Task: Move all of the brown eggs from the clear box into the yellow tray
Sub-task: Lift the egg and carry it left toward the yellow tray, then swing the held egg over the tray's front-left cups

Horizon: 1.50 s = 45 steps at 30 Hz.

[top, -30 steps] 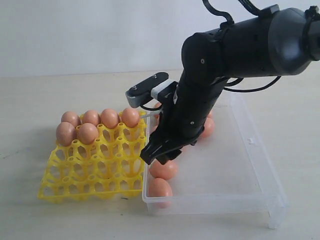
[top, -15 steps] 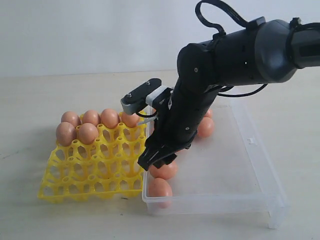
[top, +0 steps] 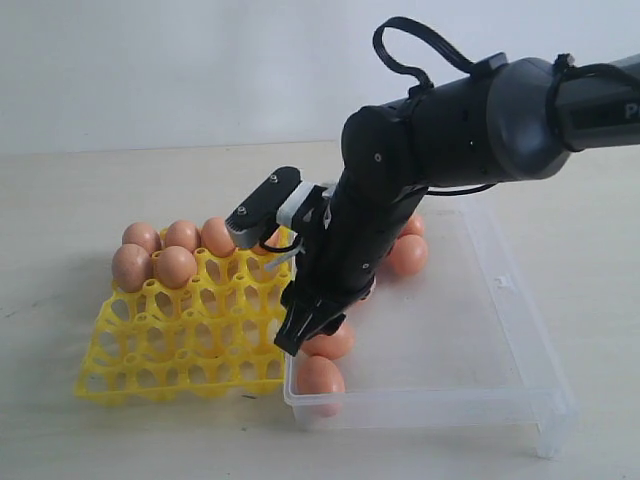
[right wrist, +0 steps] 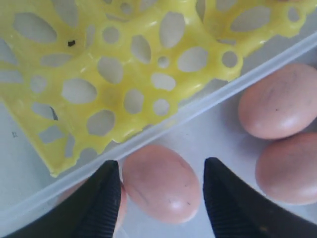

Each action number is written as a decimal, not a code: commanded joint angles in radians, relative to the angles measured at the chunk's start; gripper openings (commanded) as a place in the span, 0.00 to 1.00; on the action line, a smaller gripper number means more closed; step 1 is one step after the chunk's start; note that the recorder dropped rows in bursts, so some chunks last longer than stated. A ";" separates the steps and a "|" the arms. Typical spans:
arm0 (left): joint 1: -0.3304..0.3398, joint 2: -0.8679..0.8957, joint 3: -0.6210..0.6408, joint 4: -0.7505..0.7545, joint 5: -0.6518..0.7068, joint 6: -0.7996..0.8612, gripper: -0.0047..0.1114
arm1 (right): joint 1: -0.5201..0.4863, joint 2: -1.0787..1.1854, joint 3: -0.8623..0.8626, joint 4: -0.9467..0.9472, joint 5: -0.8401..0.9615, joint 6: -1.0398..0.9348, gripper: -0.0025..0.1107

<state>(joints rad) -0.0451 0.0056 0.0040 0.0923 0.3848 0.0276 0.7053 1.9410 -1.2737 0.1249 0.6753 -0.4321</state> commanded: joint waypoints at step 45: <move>-0.005 -0.006 -0.004 -0.001 -0.006 -0.004 0.04 | 0.027 -0.025 0.001 -0.021 -0.256 0.044 0.02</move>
<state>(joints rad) -0.0451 0.0056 0.0040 0.0923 0.3848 0.0276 0.7283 1.9570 -1.2705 0.0915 0.4728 -0.3974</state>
